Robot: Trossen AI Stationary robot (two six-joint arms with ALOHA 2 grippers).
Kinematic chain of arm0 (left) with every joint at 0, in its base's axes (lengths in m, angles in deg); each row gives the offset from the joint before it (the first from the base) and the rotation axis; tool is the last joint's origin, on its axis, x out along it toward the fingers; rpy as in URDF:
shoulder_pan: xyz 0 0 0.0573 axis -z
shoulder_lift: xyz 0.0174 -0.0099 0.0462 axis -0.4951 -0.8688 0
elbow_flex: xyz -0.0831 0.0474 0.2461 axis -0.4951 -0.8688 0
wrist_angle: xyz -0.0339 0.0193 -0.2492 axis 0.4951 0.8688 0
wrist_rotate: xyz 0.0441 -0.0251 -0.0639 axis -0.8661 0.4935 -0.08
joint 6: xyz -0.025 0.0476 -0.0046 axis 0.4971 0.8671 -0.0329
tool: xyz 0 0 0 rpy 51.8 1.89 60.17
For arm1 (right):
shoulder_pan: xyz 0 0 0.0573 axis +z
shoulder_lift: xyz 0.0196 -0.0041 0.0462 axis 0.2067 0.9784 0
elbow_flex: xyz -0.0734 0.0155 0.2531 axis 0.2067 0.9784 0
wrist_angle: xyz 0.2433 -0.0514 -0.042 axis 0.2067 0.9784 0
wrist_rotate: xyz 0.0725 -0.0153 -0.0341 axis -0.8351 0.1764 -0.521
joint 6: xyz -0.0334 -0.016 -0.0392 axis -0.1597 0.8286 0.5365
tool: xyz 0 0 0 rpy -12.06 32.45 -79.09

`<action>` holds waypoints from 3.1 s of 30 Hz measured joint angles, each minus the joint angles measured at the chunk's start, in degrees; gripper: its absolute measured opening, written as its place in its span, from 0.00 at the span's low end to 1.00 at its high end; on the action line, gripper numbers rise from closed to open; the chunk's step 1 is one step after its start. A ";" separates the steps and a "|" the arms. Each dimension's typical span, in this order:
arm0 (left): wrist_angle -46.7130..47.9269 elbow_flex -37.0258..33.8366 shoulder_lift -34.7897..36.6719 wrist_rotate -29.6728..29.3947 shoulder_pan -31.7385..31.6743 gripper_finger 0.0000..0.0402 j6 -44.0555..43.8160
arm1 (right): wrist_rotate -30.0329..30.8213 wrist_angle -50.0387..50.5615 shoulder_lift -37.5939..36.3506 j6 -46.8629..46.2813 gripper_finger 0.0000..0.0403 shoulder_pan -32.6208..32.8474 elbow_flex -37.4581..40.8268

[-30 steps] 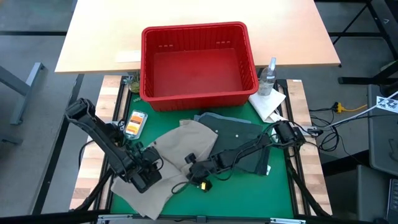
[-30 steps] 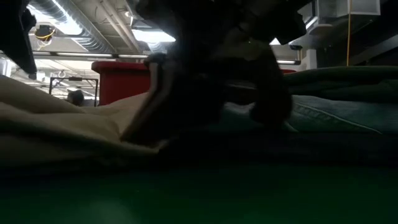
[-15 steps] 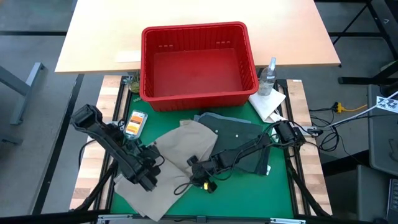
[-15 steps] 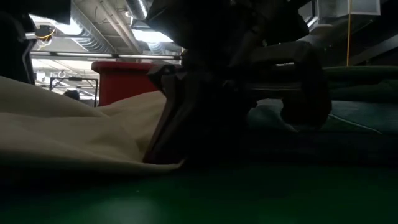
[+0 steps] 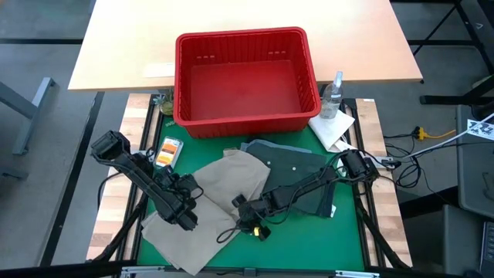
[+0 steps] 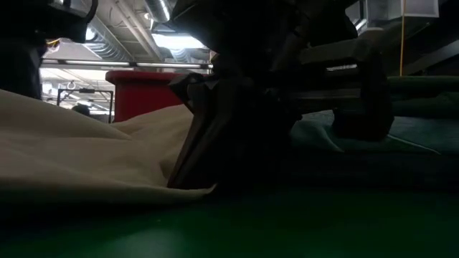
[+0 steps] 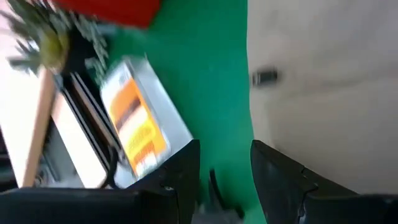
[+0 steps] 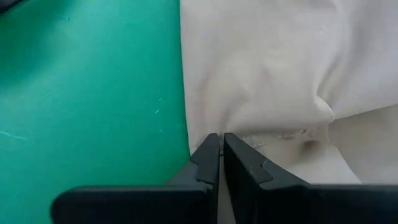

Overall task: Fold laundry
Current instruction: Fold the beige shorts

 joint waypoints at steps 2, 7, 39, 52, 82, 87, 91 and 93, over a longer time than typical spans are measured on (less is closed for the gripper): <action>0.38 0.00 1.04 3.12 0.00 0.34 -0.01 | -0.02 0.11 -0.17 0.02 0.06 0.02 -0.18; 0.73 1.23 3.93 7.30 0.52 0.34 -0.11 | 0.70 2.52 -2.16 0.09 0.06 0.02 -3.64; -18.25 -3.68 5.67 19.43 23.65 0.34 -31.79 | 11.77 0.46 5.27 6.16 0.06 -0.11 -9.95; -19.40 0.55 5.73 26.36 21.79 0.34 -27.01 | 10.99 8.25 -3.73 6.59 0.06 0.20 -10.02; -21.83 7.58 5.80 -2.09 -5.89 0.34 27.02 | 13.40 26.47 -19.65 -10.45 0.45 -2.96 -9.99; -21.34 7.58 5.80 -2.13 -12.13 0.34 39.99 | 12.57 33.04 -19.65 -12.21 0.57 -5.33 -9.99; -20.15 7.58 6.11 -2.09 -15.75 0.34 49.44 | 10.98 36.89 -19.88 -15.03 0.58 -7.43 -9.99; -19.15 7.58 6.11 -2.09 -17.47 0.34 53.25 | 7.35 37.05 -20.11 -14.88 0.57 -8.50 -9.99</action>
